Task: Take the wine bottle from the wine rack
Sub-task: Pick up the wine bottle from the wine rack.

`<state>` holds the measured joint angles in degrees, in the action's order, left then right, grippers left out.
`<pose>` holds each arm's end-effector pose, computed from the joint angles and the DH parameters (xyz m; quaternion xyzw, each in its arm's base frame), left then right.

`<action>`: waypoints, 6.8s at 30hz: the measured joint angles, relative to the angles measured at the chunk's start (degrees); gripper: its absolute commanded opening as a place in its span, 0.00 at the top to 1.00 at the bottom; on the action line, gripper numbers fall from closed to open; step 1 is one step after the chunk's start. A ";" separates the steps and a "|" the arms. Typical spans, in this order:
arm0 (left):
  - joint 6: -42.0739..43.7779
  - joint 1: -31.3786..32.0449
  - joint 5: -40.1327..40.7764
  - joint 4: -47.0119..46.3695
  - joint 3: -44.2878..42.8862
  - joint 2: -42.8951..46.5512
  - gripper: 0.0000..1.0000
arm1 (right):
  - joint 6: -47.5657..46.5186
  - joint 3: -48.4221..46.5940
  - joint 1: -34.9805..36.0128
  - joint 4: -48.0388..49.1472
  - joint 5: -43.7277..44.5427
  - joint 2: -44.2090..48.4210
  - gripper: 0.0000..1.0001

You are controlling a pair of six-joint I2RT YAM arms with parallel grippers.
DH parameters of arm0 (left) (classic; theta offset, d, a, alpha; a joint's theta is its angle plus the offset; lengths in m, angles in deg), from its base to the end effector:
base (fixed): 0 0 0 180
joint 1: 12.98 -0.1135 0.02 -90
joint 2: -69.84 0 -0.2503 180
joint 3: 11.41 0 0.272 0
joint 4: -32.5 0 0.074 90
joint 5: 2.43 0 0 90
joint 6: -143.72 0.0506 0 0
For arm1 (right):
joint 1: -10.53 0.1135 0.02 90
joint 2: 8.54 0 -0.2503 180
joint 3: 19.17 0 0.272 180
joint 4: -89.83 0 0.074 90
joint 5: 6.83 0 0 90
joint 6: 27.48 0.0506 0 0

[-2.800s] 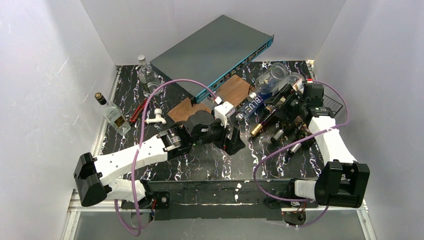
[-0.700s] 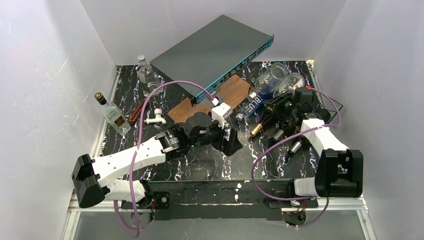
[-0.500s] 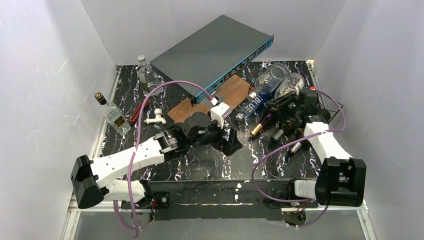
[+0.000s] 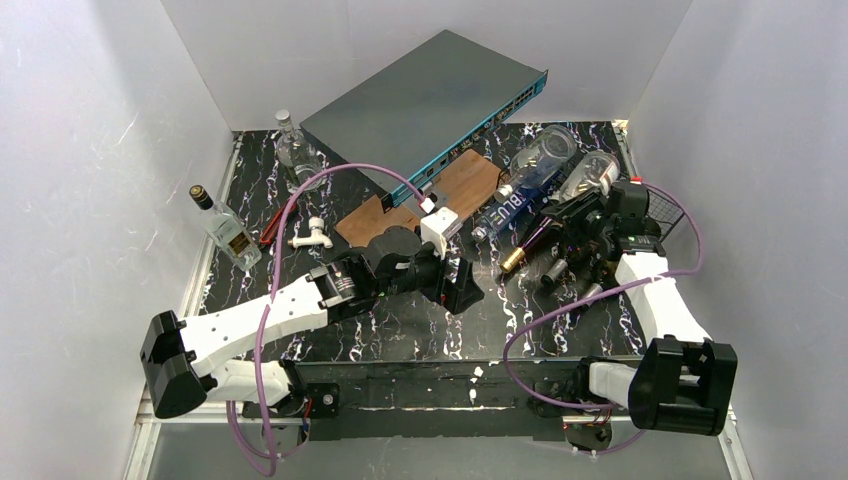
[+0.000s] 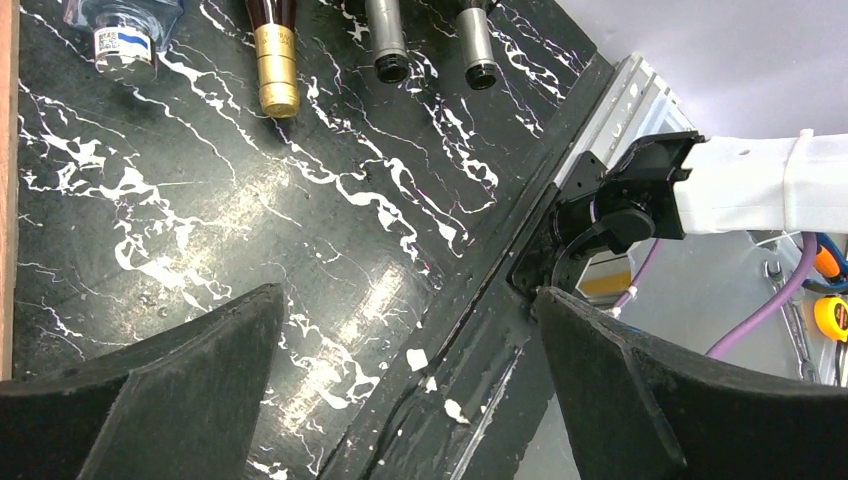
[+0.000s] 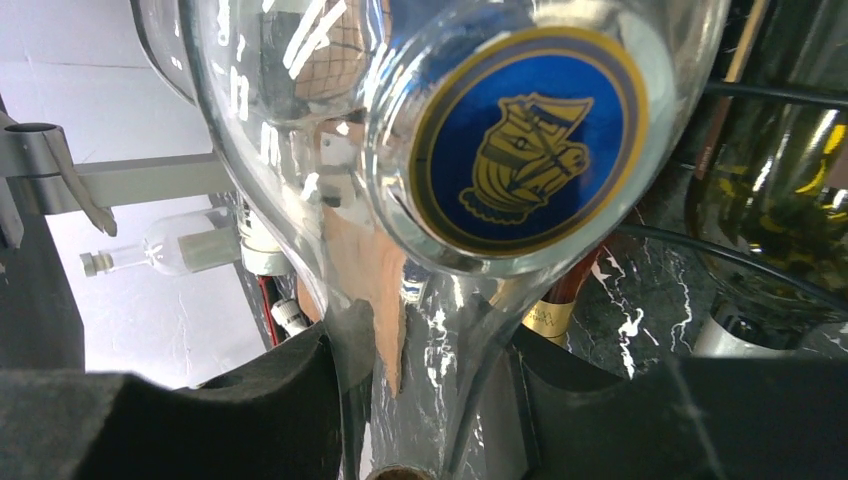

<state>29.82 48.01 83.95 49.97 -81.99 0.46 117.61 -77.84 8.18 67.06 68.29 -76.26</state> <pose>0.1540 -0.2843 0.3186 0.2723 0.7521 -0.4233 0.4254 0.2984 0.0008 0.2375 0.3612 0.7902 0.3155 0.3817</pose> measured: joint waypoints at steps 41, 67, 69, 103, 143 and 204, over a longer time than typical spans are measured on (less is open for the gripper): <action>-0.13 0.26 -1.31 -1.29 1.14 0.92 0.02 | -2.19 2.71 -2.54 -8.79 -0.31 12.26 0.99; 1.73 0.28 -1.42 -1.33 1.16 0.92 0.02 | -5.57 2.62 -2.16 -16.81 -4.90 23.93 0.99; 1.97 0.28 -1.51 -1.33 1.16 0.92 0.02 | -6.29 2.71 -2.01 -17.88 -5.38 25.38 0.99; 1.31 1.44 5.75 -6.21 -4.72 -14.53 0.51 | -6.25 8.66 -1.33 -12.55 -5.81 28.26 0.99; 20.31 1.46 12.26 -14.43 -28.26 -44.33 0.67 | -17.55 10.71 -1.27 -13.77 1.25 34.38 0.99; 13.75 -1.99 5.07 -21.99 -35.45 -54.16 0.67 | -35.78 4.94 -1.55 -16.98 0.81 28.13 0.99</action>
<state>43.57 46.02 89.02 27.99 -117.44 -53.70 81.83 -72.90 6.63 50.08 69.10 -48.13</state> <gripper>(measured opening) 0.333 0.490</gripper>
